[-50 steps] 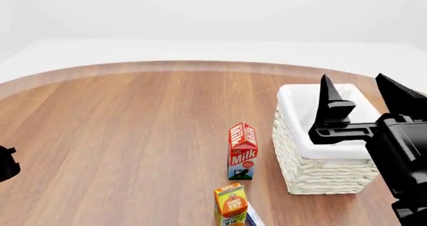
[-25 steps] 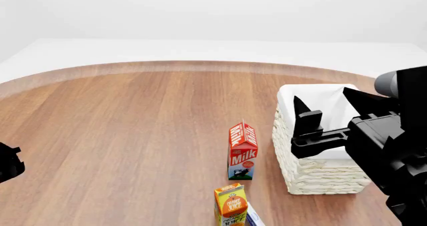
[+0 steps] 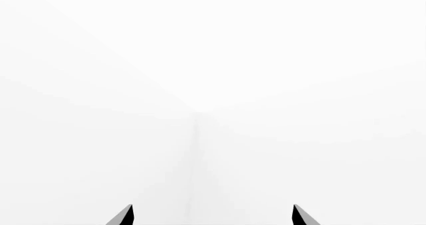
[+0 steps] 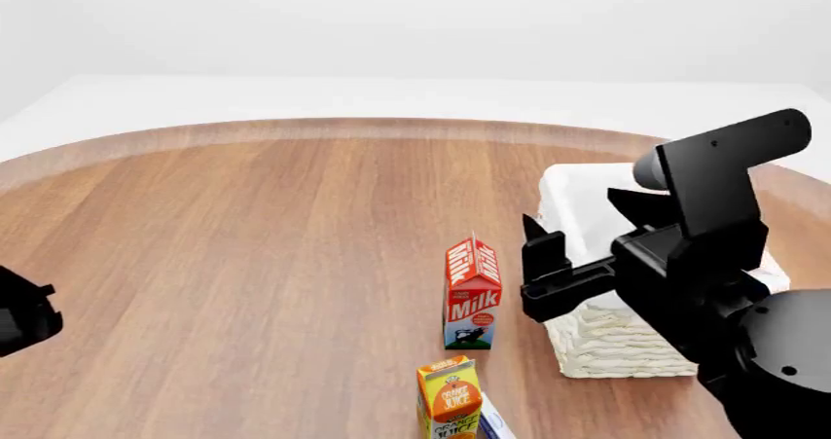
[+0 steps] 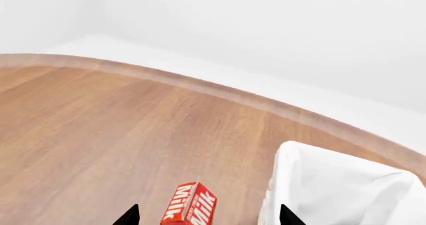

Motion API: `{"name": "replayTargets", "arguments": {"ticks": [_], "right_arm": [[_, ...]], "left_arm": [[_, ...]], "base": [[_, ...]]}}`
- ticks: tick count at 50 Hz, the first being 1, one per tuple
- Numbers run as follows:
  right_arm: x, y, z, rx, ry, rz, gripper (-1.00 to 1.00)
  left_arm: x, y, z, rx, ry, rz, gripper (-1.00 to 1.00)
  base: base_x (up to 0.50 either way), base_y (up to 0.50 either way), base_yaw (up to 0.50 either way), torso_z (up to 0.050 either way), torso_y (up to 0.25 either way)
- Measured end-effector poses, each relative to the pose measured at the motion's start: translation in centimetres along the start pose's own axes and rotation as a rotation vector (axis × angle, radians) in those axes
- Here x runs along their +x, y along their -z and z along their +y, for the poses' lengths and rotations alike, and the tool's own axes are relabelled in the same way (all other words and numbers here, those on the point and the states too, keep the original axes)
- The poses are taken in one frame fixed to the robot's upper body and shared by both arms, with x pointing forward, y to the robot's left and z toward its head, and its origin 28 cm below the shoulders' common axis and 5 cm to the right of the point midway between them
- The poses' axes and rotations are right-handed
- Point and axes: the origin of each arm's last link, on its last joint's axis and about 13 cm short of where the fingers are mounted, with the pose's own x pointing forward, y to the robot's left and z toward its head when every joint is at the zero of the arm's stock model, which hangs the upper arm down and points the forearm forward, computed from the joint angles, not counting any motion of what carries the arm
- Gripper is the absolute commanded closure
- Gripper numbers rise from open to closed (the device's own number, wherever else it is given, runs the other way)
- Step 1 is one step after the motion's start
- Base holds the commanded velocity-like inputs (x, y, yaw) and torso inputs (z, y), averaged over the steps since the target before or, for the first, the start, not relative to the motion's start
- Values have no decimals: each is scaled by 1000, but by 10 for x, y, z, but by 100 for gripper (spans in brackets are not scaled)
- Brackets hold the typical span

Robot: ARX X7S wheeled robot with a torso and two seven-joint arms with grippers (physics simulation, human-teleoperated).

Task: Pick up the cream cheese box and the butter, and put them in the basket.

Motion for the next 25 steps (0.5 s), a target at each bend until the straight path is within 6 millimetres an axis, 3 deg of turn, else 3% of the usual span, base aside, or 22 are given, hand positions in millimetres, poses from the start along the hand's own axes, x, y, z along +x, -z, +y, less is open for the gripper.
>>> {"name": "replayTargets", "arguments": {"ticks": [25], "right_arm": [[17,12,4,-72,-35,70,-100]], "left_arm": [[-1,1,0,0,3,6,-100]], "base": [[0,0,0,0,0]]}}
